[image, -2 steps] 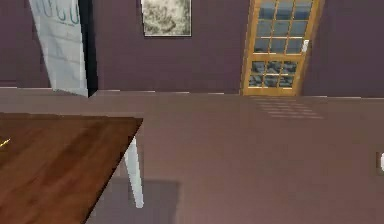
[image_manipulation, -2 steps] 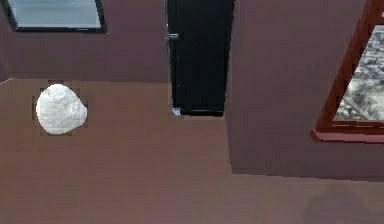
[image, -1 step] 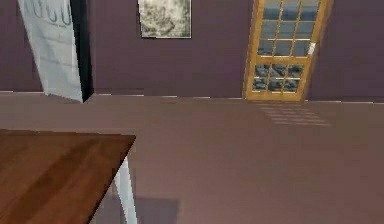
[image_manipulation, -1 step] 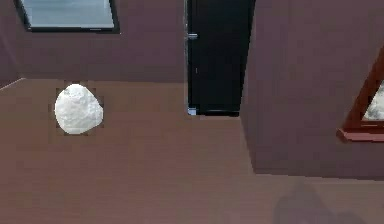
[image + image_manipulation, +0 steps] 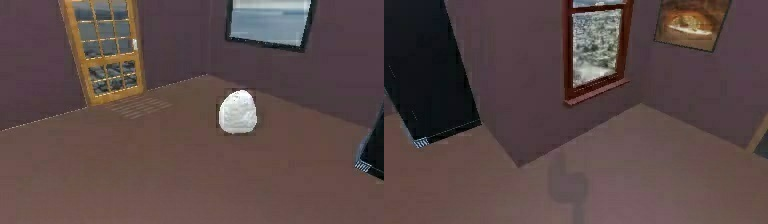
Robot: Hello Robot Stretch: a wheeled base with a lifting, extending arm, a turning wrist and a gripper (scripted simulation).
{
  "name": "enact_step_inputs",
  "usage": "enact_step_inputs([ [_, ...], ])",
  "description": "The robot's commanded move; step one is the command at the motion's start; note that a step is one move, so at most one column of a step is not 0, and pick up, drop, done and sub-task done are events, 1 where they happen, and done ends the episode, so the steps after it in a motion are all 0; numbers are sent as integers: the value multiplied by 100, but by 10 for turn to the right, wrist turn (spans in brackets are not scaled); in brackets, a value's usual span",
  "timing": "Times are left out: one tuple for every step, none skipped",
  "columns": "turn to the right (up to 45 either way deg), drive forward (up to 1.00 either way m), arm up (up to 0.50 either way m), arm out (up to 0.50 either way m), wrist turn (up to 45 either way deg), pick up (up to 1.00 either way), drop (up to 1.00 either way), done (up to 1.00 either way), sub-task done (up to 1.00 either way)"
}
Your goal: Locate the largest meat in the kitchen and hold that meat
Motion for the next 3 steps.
enact_step_inputs([
  [450,0,0,0,0,0,0,0,0],
  [30,0,0,0,0,0,0,0,0],
  [0,20,0,0,0,0,0,0,0],
])
